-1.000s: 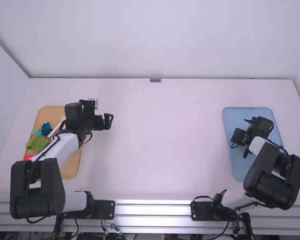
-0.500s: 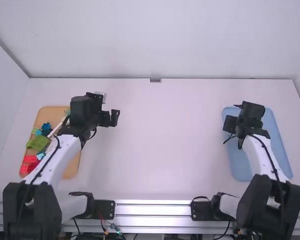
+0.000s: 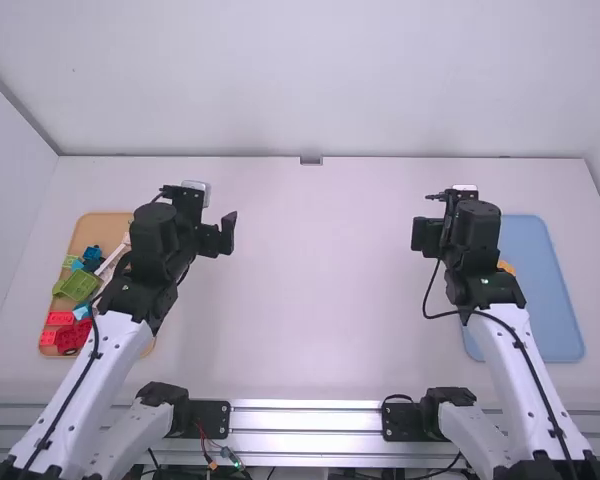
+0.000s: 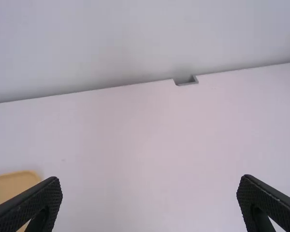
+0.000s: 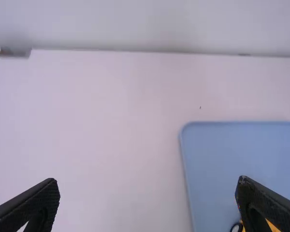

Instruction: Assemble lego blocks to make yellow taxi

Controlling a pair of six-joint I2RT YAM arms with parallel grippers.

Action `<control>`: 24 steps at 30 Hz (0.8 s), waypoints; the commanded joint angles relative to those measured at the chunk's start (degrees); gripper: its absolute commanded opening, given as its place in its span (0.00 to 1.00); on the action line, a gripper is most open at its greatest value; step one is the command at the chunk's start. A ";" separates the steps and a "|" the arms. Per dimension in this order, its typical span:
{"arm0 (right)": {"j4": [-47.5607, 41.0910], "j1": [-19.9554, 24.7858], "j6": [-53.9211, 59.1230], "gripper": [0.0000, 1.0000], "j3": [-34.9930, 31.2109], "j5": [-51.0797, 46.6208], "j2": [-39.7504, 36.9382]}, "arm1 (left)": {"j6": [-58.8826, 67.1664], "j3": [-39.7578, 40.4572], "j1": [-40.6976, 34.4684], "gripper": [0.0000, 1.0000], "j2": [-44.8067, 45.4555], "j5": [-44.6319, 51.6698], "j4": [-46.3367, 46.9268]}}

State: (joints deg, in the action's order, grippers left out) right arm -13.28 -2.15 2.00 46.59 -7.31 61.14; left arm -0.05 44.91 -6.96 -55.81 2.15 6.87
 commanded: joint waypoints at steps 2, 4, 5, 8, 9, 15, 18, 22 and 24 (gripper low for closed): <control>2.07 2.15 -2.00 0.91 -2.48 2.53 -3.18 | 0.05 -2.73 2.99 0.91 3.52 -2.15 -2.16; 3.32 2.15 -2.00 0.89 -3.73 3.77 -4.43 | 0.05 -3.99 4.25 0.89 4.77 -2.15 -3.42; 4.20 2.15 -2.00 0.87 -4.62 4.66 -5.32 | 0.05 -4.88 5.14 0.88 5.67 -2.15 -4.31; 6.87 2.15 -2.00 0.83 -7.29 7.31 -7.99 | 0.05 -7.57 6.96 0.83 8.36 -2.15 -6.87; 7.93 2.15 -2.00 0.81 -8.34 7.31 -9.04 | 0.05 -8.64 6.96 0.81 9.42 -2.15 -6.87; 13.28 2.15 -2.00 0.69 -15.26 7.31 -15.96 | 0.05 -15.63 6.96 0.69 16.42 -2.15 -6.87; 13.28 2.15 -2.00 0.63 -18.66 7.31 -19.36 | 0.05 -19.07 6.96 0.63 19.86 -2.15 -6.87; 13.28 2.15 -2.00 0.54 -23.69 7.31 -24.39 | 0.05 -24.14 6.96 0.54 24.93 -2.15 -6.87; 13.28 2.15 -2.00 0.50 -26.27 7.31 -26.97 | 0.05 -26.72 6.96 0.50 27.50 -2.15 -6.87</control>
State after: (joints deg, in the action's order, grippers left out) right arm -0.16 0.16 0.40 22.46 -0.16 36.29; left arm -0.08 20.14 -0.16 -30.55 0.14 0.14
